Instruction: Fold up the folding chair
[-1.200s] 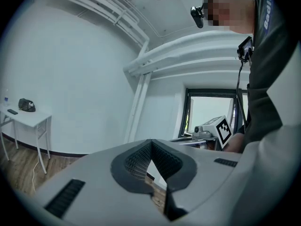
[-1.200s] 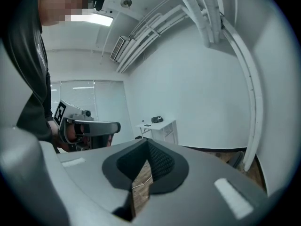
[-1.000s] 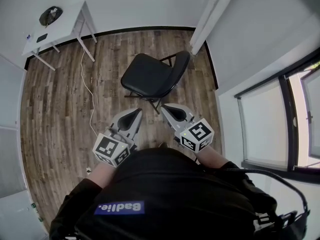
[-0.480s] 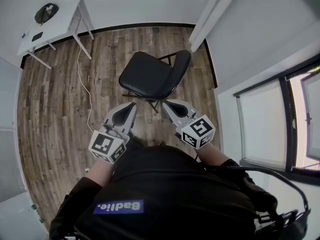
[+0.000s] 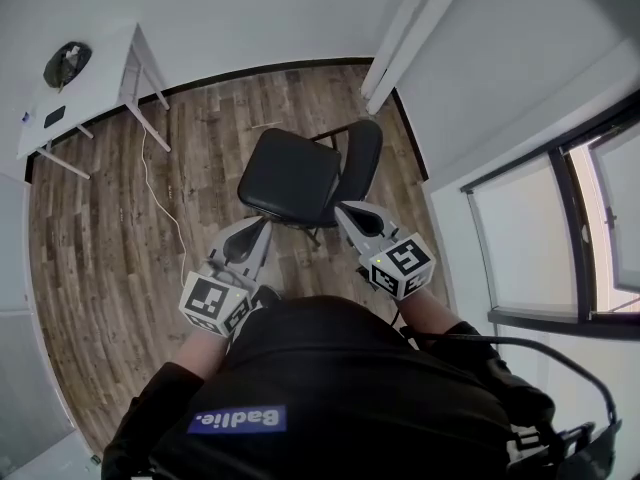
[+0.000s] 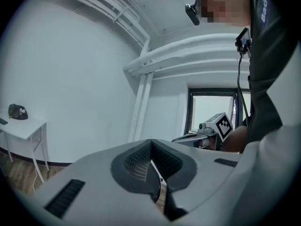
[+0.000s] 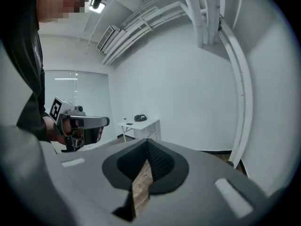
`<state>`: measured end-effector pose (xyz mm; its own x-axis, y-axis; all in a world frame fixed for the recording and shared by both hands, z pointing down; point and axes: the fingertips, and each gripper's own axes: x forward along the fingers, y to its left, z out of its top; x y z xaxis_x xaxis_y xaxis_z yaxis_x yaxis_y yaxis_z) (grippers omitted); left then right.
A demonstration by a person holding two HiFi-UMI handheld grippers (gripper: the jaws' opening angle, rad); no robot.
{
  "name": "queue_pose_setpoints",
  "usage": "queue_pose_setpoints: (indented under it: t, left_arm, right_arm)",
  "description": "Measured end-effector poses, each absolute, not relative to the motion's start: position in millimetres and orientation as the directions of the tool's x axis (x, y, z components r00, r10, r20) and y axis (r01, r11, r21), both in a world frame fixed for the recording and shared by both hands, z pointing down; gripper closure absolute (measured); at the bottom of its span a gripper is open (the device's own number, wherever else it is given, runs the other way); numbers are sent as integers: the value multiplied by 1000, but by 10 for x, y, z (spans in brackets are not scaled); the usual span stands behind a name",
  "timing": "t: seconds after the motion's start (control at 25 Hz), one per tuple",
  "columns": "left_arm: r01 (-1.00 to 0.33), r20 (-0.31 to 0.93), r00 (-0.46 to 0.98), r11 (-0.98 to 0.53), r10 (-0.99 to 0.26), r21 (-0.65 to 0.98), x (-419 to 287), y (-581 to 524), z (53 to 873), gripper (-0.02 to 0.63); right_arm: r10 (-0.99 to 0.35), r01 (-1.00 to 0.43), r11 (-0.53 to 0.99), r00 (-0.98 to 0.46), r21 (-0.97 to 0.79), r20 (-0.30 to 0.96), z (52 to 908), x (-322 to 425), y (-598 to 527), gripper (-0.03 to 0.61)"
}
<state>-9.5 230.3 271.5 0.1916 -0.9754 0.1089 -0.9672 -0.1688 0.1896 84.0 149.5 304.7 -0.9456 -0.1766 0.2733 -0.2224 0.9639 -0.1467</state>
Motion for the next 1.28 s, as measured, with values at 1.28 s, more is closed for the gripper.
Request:
queue_pose_setpoints:
  t: [1.28]
  left_arm:
    - [-975, 142, 102, -70, -985, 213, -359, 441, 3109, 609]
  right_arm:
    - [-103, -180, 957, -944, -227, 314, 3761, 761, -253, 577]
